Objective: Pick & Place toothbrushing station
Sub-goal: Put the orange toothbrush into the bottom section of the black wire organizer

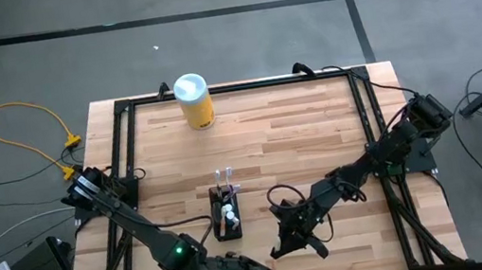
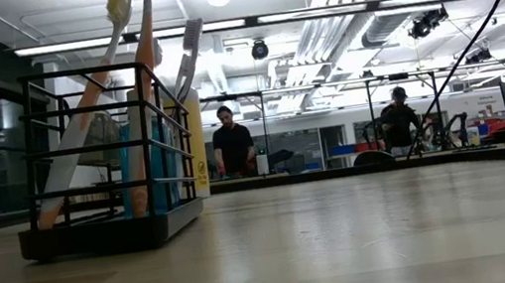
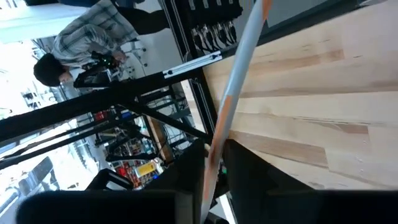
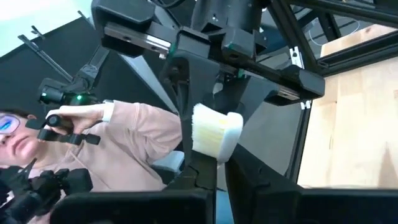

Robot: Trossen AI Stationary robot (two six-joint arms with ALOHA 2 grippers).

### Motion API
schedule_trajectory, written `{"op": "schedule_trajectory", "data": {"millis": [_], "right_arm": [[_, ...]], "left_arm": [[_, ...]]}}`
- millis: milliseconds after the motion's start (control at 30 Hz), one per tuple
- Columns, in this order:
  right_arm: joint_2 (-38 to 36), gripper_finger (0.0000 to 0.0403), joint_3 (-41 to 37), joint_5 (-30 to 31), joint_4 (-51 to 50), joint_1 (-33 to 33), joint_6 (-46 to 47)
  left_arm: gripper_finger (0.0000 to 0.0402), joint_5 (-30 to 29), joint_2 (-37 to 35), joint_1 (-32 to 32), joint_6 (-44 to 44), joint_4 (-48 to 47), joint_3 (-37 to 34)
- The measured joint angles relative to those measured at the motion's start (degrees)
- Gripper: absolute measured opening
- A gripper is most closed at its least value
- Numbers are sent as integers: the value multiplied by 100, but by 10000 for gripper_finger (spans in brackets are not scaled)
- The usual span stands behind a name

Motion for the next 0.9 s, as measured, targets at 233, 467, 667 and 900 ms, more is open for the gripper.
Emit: {"op": "schedule_trajectory", "data": {"millis": [233,467,667,900], "right_arm": [[0,5,0,-128,-70,40,311],[-2,5,-2,147,-542,159,313],[-2,5,-2,380,-753,-100,-47],[-2,5,20,153,-826,-640,-695]], "left_arm": [[75,-21,0,-4,0,16,0],[76,-874,0,-145,-639,14,0],[76,-2482,0,-638,-2202,10,0],[77,-4665,0,-1315,-4667,-172,0]]}}
